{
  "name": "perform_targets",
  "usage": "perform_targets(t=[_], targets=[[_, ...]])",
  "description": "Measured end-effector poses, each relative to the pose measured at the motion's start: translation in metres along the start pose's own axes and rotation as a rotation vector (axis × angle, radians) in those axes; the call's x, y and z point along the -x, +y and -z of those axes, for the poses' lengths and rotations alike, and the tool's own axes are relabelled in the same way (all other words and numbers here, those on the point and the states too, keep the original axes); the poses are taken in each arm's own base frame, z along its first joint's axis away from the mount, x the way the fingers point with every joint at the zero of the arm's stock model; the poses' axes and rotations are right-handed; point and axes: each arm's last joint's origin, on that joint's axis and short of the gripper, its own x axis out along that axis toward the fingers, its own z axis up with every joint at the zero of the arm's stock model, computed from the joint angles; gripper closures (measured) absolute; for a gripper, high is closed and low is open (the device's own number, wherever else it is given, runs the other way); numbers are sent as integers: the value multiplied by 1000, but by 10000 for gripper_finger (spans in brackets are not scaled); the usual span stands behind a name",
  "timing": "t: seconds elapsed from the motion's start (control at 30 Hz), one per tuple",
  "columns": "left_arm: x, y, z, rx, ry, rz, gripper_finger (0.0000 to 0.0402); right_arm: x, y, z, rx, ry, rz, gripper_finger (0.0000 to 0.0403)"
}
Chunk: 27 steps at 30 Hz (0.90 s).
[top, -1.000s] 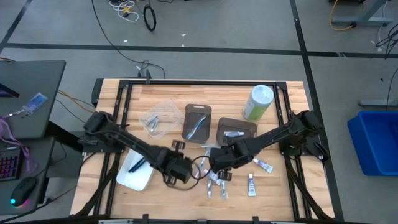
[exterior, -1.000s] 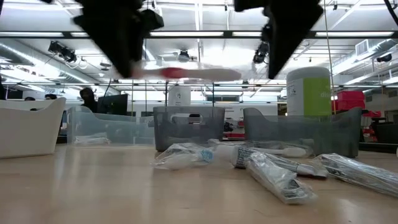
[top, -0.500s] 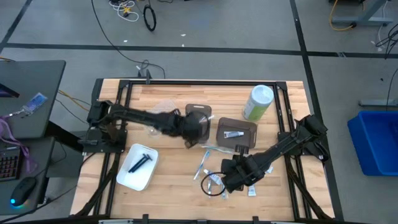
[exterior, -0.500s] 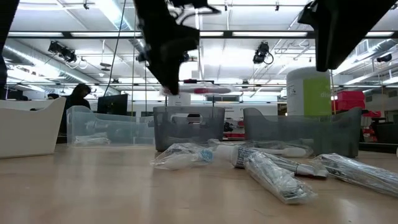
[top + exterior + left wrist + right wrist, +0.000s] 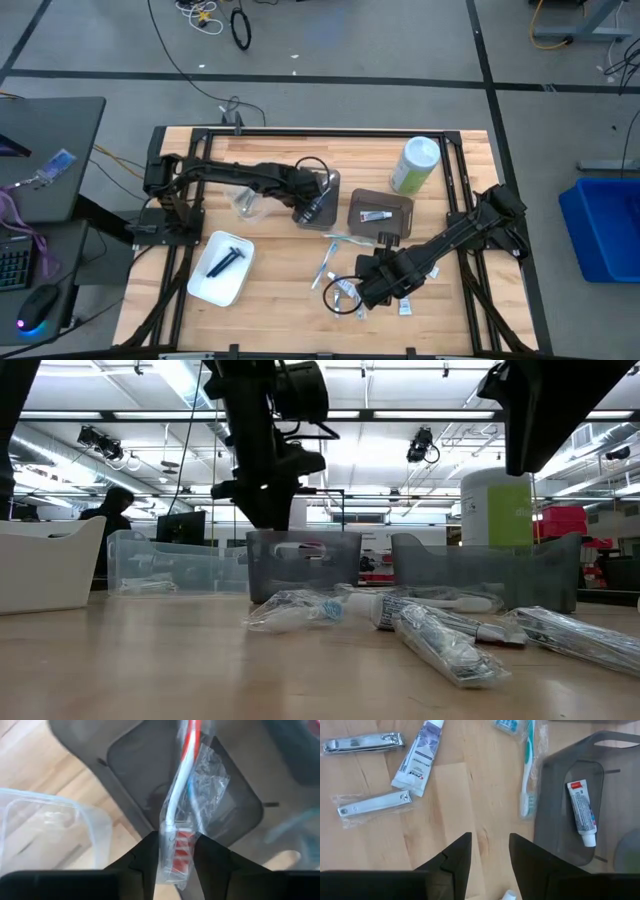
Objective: Pick & Place Travel size toiletries
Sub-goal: Put the orange toothbrush into the left black bin, then put the white toothpaste into the right black bin
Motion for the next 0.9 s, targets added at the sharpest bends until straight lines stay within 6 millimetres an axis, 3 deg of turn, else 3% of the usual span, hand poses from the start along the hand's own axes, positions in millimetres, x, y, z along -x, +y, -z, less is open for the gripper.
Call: perform_targets(t=[0.3,0.53,0.73,0.9], targets=[[2,-8,3,-53,2,58,233,0,-1,0,21,-15,18,262],[9,-14,8,-95,59,152,224,0,-1,-1,23,-17,20,263],[47,-9,11,-218,57,295,230,0,0,-1,20,-25,14,263],[95,2,21,-360,-64,315,230,0,-4,-3,40,-112,139,263]])
